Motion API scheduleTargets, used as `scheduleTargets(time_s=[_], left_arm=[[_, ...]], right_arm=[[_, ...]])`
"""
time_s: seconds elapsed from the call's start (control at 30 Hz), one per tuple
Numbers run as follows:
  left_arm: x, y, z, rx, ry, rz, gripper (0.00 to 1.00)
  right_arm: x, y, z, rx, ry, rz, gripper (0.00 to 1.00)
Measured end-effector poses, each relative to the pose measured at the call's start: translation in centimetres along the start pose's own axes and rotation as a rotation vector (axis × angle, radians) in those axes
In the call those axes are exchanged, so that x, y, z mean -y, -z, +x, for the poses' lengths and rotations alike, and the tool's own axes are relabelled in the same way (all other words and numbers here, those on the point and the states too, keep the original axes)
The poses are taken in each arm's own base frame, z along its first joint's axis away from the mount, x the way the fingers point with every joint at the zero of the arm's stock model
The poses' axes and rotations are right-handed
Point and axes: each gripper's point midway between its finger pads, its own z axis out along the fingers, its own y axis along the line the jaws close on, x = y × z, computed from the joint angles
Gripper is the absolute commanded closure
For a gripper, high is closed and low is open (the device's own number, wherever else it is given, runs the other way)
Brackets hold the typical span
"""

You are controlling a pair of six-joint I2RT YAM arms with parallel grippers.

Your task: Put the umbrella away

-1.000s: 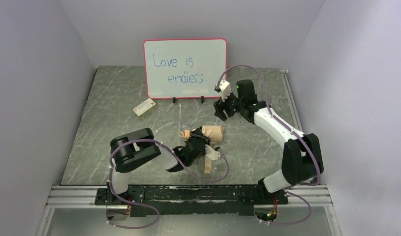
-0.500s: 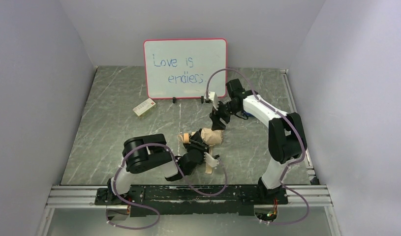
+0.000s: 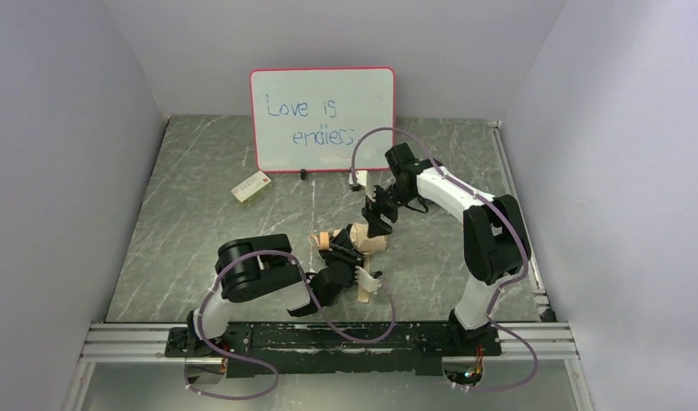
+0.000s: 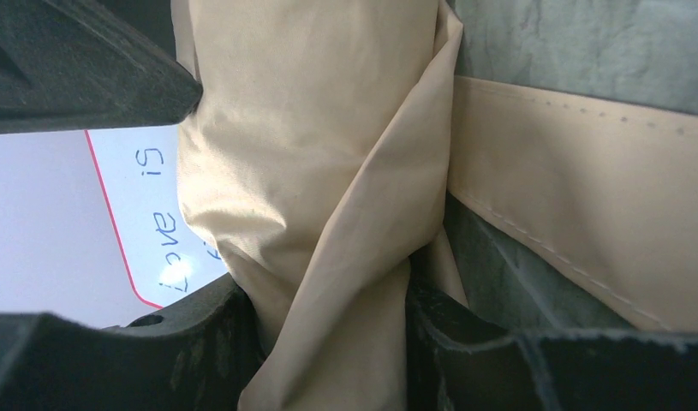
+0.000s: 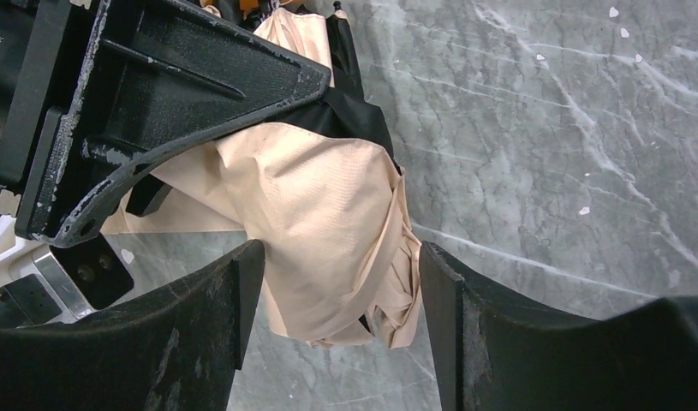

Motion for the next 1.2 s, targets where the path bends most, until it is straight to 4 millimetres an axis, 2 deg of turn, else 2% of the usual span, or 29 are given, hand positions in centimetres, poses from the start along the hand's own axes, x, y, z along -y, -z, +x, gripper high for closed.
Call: scheduleTargets(time_s=[0.13,0.37,0.57,0.7,0.83,0.97,1.1,1.2], left_arm=[[0.0,0.0,0.0,0.000,-0.004,-0.002,0.95],[0.0,0.0,-0.1,0.002,-0.017,-0.001,0.95],[0.0,0.1,-0.1,0.003,-0.029,-0.002,0.95],[0.0,0.1,-0.2,0.003,-0.040,-0.003,0.95],[-0.2,0.1,-0.2,0.005,-0.037,-0.011,0.95],[-0.2,0.2,-0.1,-0.003,-0.045,-0.014,0.95],[-0.3,0.2,0.0,-0.007,-0.050,-0.014,0.71],[-0.4,0.4,0.1,-0.010,-0.052,-0.010,0.57]], right_arm=[[-0.2,-0.4,0.2,-0.016,0.004,-0.009,0.30],[-0.9,-2.4,1.7,-0.090,-0.012,-0.053,0.30],[-1.0,-2.8,2.2,-0.122,-0.010,-0.053,0.33],[-1.0,-3.3,2.6,-0.145,-0.026,-0.068,0.42],[-1.1,-3.4,2.7,-0.159,-0.044,-0.074,0.60],[-1.2,-3.5,2.7,-0.160,-0.060,-0.075,0.72],[-1.3,-3.7,2.8,-0.167,-0.081,-0.062,0.77],[-1.5,-3.8,2.7,-0.167,-0.086,-0.035,0.78]])
